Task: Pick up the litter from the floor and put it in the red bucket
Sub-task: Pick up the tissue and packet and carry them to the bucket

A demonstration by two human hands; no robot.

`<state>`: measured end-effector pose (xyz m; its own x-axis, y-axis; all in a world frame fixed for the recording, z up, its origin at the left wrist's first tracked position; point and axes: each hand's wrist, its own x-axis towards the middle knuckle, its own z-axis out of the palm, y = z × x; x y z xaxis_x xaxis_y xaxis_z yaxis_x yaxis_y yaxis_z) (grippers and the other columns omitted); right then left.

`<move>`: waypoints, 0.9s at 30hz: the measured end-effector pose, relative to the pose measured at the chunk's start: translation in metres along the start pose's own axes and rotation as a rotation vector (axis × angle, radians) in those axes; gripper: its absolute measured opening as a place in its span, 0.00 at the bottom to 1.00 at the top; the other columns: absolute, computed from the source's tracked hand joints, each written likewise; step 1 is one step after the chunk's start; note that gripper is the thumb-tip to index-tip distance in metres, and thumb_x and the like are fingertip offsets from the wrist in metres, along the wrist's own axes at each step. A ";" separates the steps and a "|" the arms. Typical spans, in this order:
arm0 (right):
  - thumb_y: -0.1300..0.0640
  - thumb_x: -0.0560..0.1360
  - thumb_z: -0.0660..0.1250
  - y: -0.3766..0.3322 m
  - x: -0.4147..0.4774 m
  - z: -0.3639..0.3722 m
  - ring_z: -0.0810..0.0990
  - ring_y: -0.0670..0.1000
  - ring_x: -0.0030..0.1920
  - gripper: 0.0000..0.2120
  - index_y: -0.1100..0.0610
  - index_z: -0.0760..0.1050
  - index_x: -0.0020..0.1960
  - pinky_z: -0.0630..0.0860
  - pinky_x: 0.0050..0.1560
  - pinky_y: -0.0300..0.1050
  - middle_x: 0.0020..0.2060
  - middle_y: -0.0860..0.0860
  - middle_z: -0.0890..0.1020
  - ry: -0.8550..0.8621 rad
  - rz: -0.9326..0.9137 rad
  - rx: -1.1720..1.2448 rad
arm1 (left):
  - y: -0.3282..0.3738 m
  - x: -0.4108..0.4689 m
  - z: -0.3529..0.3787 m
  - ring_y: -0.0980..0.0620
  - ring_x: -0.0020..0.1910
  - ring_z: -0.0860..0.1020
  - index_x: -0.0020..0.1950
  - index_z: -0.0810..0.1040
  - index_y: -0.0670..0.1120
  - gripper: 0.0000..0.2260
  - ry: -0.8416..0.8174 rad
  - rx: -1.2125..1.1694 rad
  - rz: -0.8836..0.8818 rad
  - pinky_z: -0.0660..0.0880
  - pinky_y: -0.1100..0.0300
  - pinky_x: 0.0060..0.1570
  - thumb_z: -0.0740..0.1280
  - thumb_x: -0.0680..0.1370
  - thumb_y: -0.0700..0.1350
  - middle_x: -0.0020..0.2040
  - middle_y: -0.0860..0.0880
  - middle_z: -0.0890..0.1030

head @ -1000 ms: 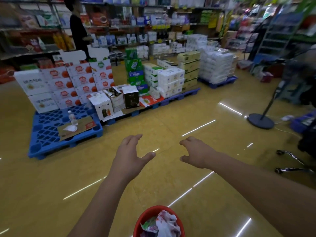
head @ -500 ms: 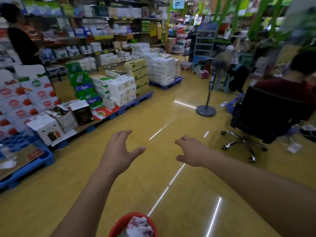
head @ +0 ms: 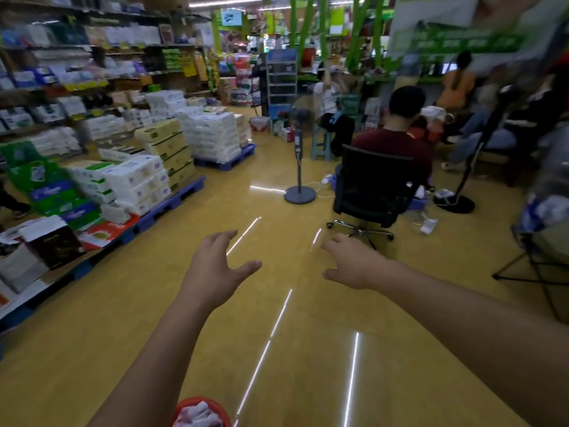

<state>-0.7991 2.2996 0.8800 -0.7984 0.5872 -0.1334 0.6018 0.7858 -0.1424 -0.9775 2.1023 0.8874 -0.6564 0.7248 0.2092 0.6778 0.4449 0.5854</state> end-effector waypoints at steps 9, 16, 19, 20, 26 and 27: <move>0.45 0.76 0.67 0.124 -0.108 -0.003 0.68 0.56 0.69 0.31 0.51 0.61 0.75 0.72 0.64 0.54 0.71 0.52 0.65 0.034 0.206 0.066 | 0.118 -0.028 0.072 0.52 0.71 0.66 0.75 0.66 0.52 0.36 -0.119 -0.015 0.155 0.66 0.57 0.64 0.74 0.70 0.60 0.73 0.51 0.66; 0.45 0.76 0.67 0.220 -0.192 -0.013 0.70 0.56 0.66 0.30 0.52 0.63 0.74 0.74 0.62 0.53 0.68 0.53 0.67 0.080 0.371 0.061 | 0.215 -0.048 0.130 0.52 0.69 0.68 0.74 0.66 0.52 0.36 -0.193 -0.043 0.307 0.68 0.57 0.63 0.75 0.70 0.59 0.72 0.51 0.67; 0.43 0.75 0.67 0.259 -0.228 -0.016 0.70 0.56 0.67 0.33 0.51 0.61 0.75 0.73 0.63 0.52 0.70 0.53 0.66 0.086 0.449 0.058 | 0.258 -0.060 0.154 0.52 0.68 0.69 0.74 0.66 0.52 0.36 -0.226 -0.057 0.368 0.68 0.60 0.60 0.75 0.70 0.58 0.72 0.51 0.67; 0.43 0.75 0.67 0.271 -0.240 -0.017 0.70 0.56 0.67 0.34 0.51 0.60 0.76 0.73 0.63 0.52 0.70 0.52 0.66 0.088 0.475 0.061 | 0.271 -0.063 0.162 0.52 0.67 0.70 0.74 0.66 0.52 0.35 -0.238 -0.059 0.392 0.67 0.61 0.59 0.75 0.70 0.58 0.72 0.51 0.67; 0.44 0.76 0.67 0.335 -0.316 -0.016 0.68 0.55 0.69 0.33 0.52 0.60 0.76 0.72 0.65 0.51 0.71 0.53 0.65 0.101 0.626 0.083 | 0.347 -0.087 0.208 0.49 0.69 0.69 0.74 0.66 0.52 0.36 -0.317 -0.026 0.511 0.68 0.55 0.64 0.74 0.70 0.59 0.73 0.50 0.67; 0.44 0.76 0.67 0.345 -0.329 -0.014 0.68 0.55 0.69 0.33 0.52 0.60 0.76 0.72 0.65 0.51 0.71 0.53 0.65 0.107 0.647 0.087 | 0.360 -0.092 0.216 0.50 0.69 0.68 0.75 0.66 0.52 0.36 -0.342 -0.039 0.524 0.68 0.57 0.63 0.74 0.70 0.59 0.74 0.50 0.66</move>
<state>-0.3294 2.3799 0.8884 -0.2705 0.9551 -0.1210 0.9566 0.2525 -0.1457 -0.6016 2.3093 0.9093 -0.0925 0.9717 0.2172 0.8642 -0.0300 0.5023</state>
